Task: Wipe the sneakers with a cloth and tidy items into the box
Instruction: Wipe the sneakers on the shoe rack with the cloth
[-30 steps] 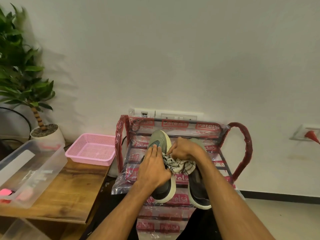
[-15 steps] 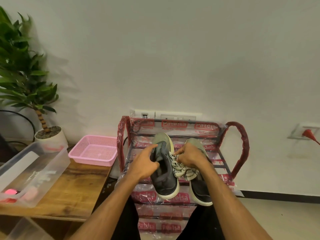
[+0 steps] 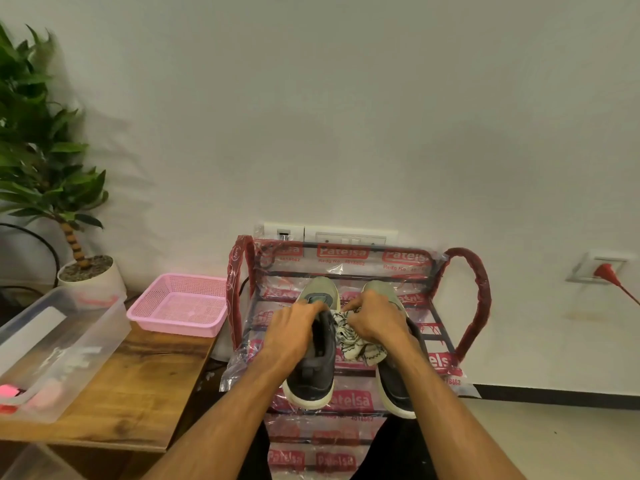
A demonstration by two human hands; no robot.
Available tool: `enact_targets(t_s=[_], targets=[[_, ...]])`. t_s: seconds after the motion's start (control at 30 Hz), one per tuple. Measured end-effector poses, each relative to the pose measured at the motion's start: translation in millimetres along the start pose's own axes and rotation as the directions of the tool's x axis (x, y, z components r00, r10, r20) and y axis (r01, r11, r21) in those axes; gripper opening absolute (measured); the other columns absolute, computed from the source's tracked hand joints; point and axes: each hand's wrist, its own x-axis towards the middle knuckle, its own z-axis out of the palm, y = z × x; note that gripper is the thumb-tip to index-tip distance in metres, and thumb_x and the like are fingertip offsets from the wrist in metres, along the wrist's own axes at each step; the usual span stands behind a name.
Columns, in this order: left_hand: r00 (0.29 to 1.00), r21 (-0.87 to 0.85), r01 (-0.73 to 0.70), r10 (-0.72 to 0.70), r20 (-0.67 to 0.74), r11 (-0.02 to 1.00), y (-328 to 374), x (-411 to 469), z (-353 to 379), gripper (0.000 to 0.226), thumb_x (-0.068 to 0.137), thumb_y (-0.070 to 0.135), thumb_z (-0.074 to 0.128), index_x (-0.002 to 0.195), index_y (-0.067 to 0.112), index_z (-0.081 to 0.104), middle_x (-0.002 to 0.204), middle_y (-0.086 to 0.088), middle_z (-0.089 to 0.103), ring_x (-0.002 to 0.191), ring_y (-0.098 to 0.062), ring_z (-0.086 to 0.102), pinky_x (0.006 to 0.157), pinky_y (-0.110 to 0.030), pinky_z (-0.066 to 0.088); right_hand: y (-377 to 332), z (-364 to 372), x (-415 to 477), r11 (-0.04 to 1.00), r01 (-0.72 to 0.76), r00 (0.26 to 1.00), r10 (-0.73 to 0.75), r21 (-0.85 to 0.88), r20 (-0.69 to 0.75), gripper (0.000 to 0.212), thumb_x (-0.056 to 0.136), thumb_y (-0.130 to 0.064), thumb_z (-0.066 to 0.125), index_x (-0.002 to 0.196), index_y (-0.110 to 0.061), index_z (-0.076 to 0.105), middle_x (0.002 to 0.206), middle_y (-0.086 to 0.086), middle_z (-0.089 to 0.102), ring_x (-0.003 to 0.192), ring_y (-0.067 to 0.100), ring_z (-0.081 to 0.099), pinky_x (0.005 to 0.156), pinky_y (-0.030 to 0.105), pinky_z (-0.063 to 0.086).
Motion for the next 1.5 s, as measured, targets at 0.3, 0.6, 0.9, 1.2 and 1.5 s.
enact_targets(t_s=[0.3, 0.6, 0.9, 1.2, 1.5], targets=[[1.000, 0.143, 0.005, -0.007, 0.011, 0.990, 5.2, 5.8, -2.6, 0.049, 0.091, 0.012, 0.057, 0.134, 0.031, 0.046, 0.120, -0.006, 0.061, 0.103, -0.028, 0.062, 0.072, -0.034, 0.042, -7.8, 7.2, 2.3, 0.999, -0.008, 0.997, 0.005, -0.039, -0.080, 0.033, 0.087, -0.014, 0.056, 0.115, -0.023, 0.070, 0.115, 0.002, 0.069, 0.100, 0.024, 0.065, 0.087, 0.040, 0.053], [0.999, 0.118, -0.014, 0.008, 0.050, 0.993, 1.4, 6.2, -4.8, 0.064, 0.089, 0.007, 0.057, 0.144, 0.035, 0.037, 0.132, -0.007, 0.052, 0.106, -0.029, 0.061, 0.081, -0.037, 0.048, 4.5, -2.6, -2.8, 0.995, -0.045, 0.998, 0.048, 0.090, -0.038, 0.028, 0.078, -0.012, 0.055, 0.094, -0.021, 0.076, 0.093, 0.000, 0.075, 0.077, 0.024, 0.068, 0.074, 0.043, 0.059], [0.998, 0.094, -0.030, 0.025, 0.058, 0.995, 6.1, 7.3, 3.1, 0.067, 0.084, 0.001, 0.059, 0.141, 0.033, 0.044, 0.134, -0.006, 0.053, 0.113, -0.031, 0.058, 0.085, -0.041, 0.049, 19.9, -20.2, -8.9, 0.990, 0.007, 0.999, 0.000, 0.142, -0.052, 0.021, 0.084, -0.008, 0.059, 0.097, -0.007, 0.075, 0.082, -0.009, 0.072, 0.053, 0.007, 0.053, 0.055, 0.030, 0.052], [0.998, 0.089, -0.057, 0.055, 0.020, 0.994, 6.6, 4.4, 3.7, 0.059, 0.091, 0.003, 0.051, 0.141, 0.034, 0.044, 0.128, -0.005, 0.052, 0.109, -0.029, 0.059, 0.081, -0.039, 0.049, 26.4, -21.5, -15.4, 0.987, 0.042, 0.997, -0.031, 0.156, -0.070, 0.030, 0.086, -0.013, 0.065, 0.112, -0.026, 0.073, 0.111, -0.005, 0.072, 0.067, 0.008, 0.063, 0.060, 0.027, 0.053], [0.999, 0.043, 0.002, 0.000, -0.044, 0.999, -13.0, 1.7, 0.1, 0.029, 0.090, 0.011, 0.050, 0.111, 0.027, 0.060, 0.110, -0.001, 0.062, 0.097, -0.024, 0.062, 0.074, -0.033, 0.045, 27.5, -6.9, -9.6, 0.987, 0.034, 0.997, -0.024, 0.154, -0.067, 0.030, 0.084, -0.018, 0.063, 0.109, -0.032, 0.072, 0.083, -0.013, 0.071, 0.044, 0.002, 0.046, 0.051, 0.023, 0.044]])
